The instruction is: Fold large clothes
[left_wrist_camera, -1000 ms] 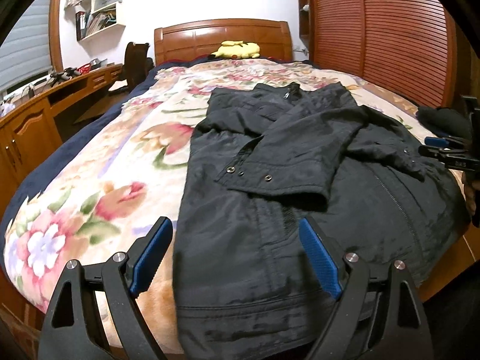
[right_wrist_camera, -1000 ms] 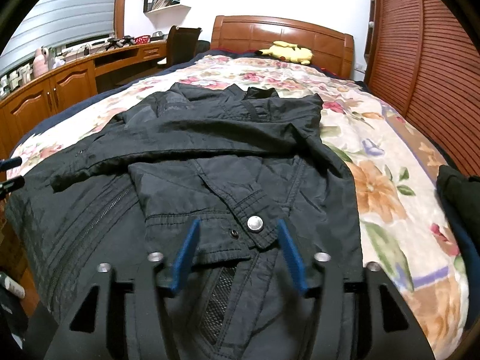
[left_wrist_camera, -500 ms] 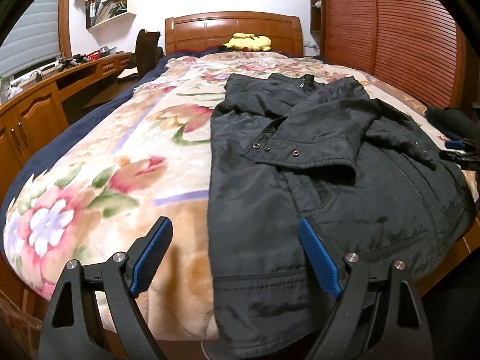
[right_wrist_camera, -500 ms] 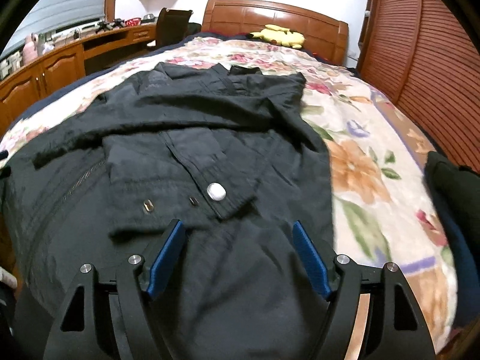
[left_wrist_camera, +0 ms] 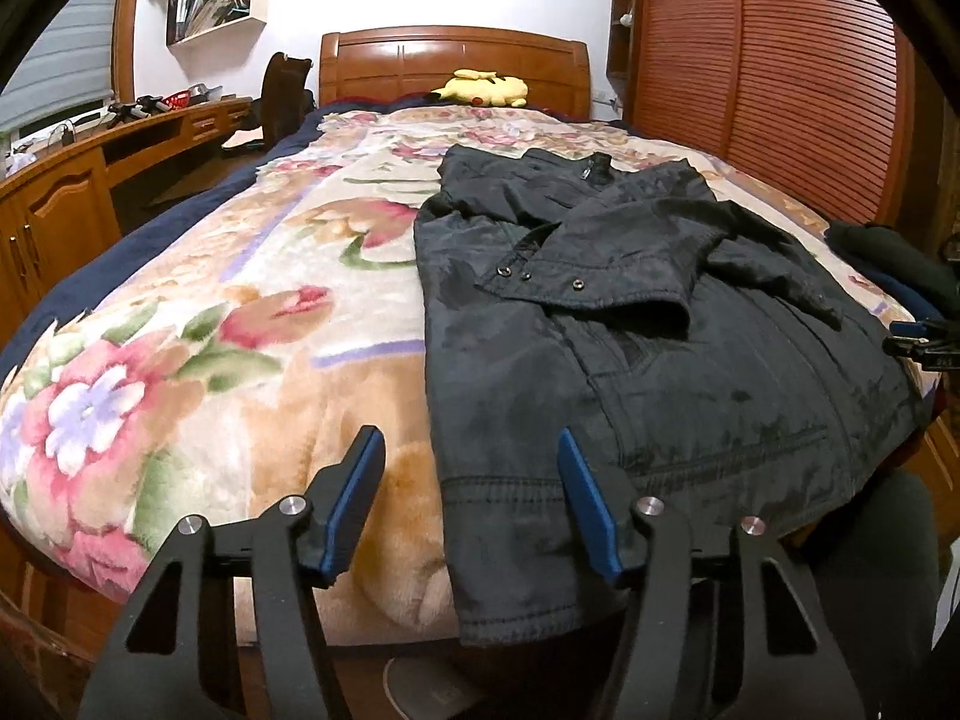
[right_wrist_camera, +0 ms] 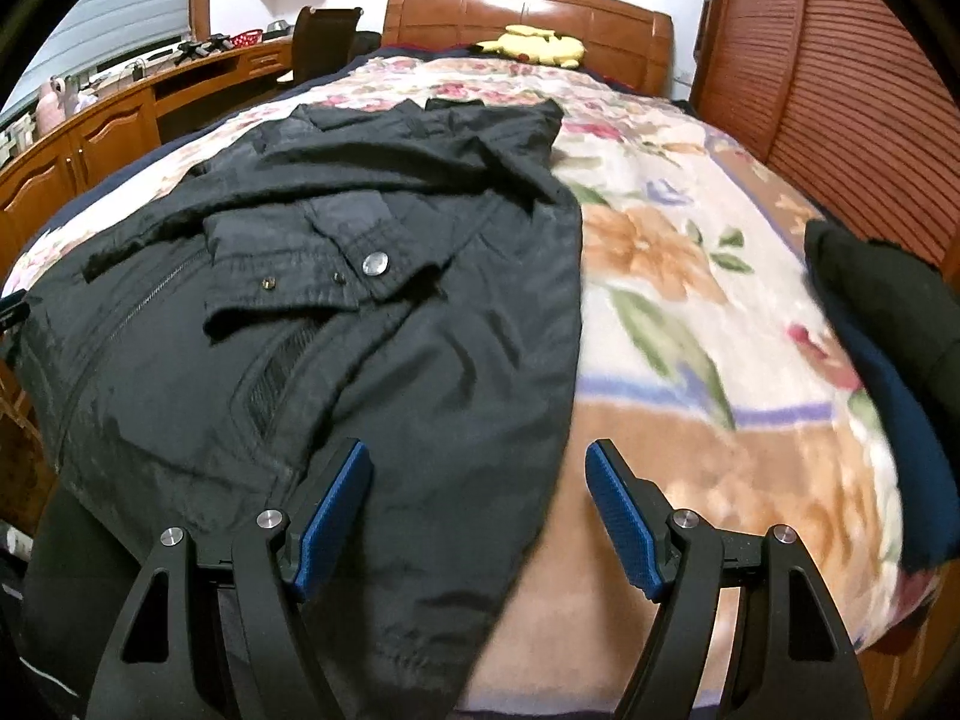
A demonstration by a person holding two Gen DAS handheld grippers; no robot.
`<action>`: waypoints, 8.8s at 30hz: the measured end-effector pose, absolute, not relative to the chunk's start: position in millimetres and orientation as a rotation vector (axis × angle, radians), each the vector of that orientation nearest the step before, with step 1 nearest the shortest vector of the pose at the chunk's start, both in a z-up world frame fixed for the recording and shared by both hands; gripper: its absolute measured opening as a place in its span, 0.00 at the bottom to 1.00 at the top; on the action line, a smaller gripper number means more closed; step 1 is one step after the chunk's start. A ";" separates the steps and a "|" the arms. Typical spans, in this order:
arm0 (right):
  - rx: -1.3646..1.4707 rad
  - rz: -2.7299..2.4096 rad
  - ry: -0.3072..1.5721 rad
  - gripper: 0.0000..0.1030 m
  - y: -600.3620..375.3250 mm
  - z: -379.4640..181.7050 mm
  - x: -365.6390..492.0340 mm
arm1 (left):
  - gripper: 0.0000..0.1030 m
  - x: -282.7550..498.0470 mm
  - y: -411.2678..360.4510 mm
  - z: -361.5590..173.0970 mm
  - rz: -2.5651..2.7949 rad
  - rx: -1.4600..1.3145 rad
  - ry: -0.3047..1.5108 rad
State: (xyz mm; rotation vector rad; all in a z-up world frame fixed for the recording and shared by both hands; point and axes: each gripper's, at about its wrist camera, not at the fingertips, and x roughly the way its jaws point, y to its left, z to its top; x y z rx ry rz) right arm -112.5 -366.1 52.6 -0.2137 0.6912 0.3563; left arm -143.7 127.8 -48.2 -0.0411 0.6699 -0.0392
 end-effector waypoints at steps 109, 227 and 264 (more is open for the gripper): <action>-0.132 0.321 0.309 0.08 -367.2 177.3 -114.5 | 0.06 -22.3 120.4 141.9 0.035 0.057 0.440; -0.192 0.622 0.648 0.55 -259.8 -7.2 -38.8 | 0.78 -70.8 29.5 9.0 -0.179 0.040 0.709; -0.131 0.252 0.614 0.64 -346.2 23.0 -77.5 | 0.78 -30.7 -53.0 -24.7 -0.244 0.083 0.775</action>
